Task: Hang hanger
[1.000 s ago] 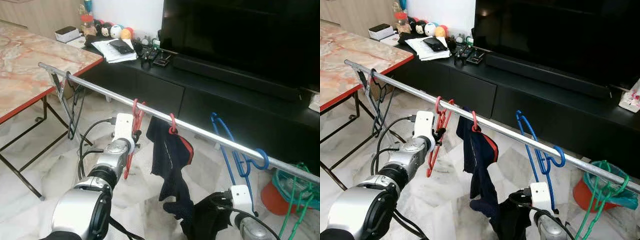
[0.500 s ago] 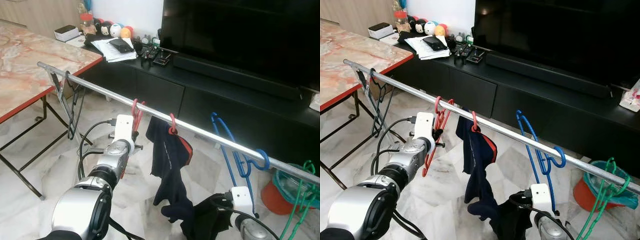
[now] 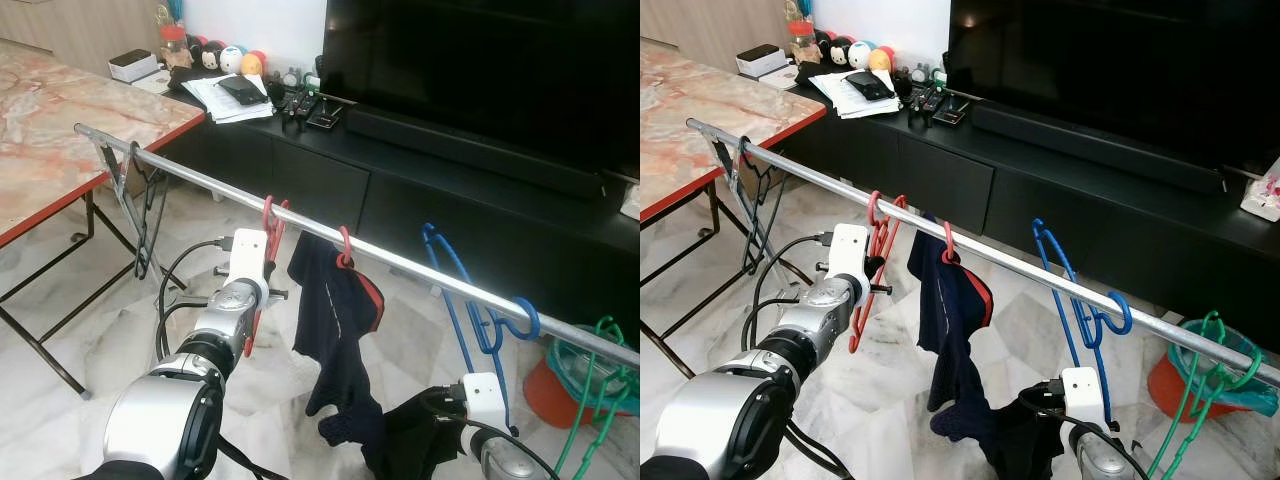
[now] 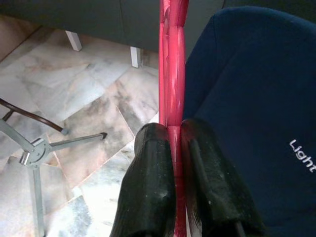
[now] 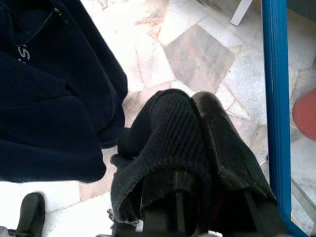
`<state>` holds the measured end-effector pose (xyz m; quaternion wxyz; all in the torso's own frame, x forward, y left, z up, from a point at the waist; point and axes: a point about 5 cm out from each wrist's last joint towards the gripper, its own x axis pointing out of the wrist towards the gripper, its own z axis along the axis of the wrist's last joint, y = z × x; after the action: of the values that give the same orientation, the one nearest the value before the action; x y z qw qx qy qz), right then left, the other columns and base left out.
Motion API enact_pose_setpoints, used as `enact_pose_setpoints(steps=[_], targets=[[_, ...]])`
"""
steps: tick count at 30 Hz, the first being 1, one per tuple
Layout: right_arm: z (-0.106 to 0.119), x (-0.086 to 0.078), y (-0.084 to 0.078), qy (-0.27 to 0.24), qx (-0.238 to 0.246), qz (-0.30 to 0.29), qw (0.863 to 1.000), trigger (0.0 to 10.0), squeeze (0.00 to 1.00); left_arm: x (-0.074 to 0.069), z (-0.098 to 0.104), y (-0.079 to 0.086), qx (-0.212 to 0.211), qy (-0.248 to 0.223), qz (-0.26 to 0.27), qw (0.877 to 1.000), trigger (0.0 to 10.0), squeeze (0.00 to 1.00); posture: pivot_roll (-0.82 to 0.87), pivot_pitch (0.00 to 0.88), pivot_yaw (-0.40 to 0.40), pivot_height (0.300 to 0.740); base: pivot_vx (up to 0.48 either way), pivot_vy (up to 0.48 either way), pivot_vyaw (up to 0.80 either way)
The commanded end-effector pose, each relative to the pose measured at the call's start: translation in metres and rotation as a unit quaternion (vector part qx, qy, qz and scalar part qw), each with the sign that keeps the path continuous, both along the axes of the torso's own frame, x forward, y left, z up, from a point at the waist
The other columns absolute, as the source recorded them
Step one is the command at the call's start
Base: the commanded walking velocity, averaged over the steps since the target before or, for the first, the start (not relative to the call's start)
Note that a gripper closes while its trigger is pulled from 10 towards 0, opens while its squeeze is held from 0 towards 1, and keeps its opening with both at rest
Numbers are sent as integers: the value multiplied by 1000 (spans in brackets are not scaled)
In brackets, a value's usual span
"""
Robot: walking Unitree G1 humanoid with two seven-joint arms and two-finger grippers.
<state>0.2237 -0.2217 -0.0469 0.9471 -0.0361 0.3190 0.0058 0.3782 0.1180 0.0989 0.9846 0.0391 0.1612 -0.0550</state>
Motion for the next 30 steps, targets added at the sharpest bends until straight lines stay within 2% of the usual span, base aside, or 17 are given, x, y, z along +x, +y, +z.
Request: enact_pose_setpoints(steps=[1, 5, 10, 13, 15, 16, 18, 20, 25, 27, 28, 30], targets=[[3, 2, -4, -10, -5, -5, 1000, 10000, 0, 5, 11, -5, 6, -25, -4, 1000, 0, 0, -84, 0, -64, 740, 0, 0, 0], [3, 2, -4, -10, -5, -5, 1000, 10000, 0, 8, 21, -3, 9, -59, -7, 998, 0, 0, -83, 0, -64, 740, 0, 0, 0], [3, 1, -4, -11, -6, -6, 1000, 10000, 0, 6, 19, 7, 15, -70, 3, 997, 0, 0, -77, 0, -67, 740, 0, 0, 0], [2, 0, -5, -11, -7, -8, 1000, 10000, 0, 1, 13, 13, 30, -78, -14, 996, 0, 0, -76, 0, -67, 740, 0, 0, 0], [2, 0, -5, -11, -7, -8, 1000, 10000, 0, -3, 10, 16, 42, -85, -27, 995, 3255, 0, -74, 0, -67, 740, 0, 0, 0], [2, -1, -6, -11, -8, -9, 1000, 10000, 0, -9, 6, 21, 48, -90, -36, 994, 10000, 0, -70, 0, -68, 740, 0, 0, 0], [2, -1, -6, -12, -9, -10, 1000, 10000, 0, -11, 4, 23, 49, -92, -40, 994, 10000, 0, -70, 0, -68, 740, 0, 0, 0], [3, -2, -8, -14, -12, -9, 1000, 10000, 0, -24, -6, 33, 65, -89, -53, 992, 10000, 0, -60, 0, -73, 740, 0, 0, 0], [6, 0, -11, -26, -17, -7, 999, 10000, 0, -51, -20, 52, 70, -86, -54, 992, 10000, 0, -52, 0, -76, 740, 0, 0, 0], [6, -1, -14, -30, -19, -8, 999, 10000, 0, -65, -34, 65, 78, -71, -35, 994, 10000, 0, -51, 0, -78, 740, 0, 0, 0], [6, -1, -14, -30, -19, -8, 999, 10000, 0, -65, -34, 65, 78, -71, -35, 994, 10000, 0, -51, 0, -78, 740, 0, 0, 0], [5, -4, -15, -28, -20, -13, 999, 10000, 0, -74, -47, 78, 88, -50, 2, 995, 10000, 0, -46, 0, -76, 740, 0, 0, 0]])
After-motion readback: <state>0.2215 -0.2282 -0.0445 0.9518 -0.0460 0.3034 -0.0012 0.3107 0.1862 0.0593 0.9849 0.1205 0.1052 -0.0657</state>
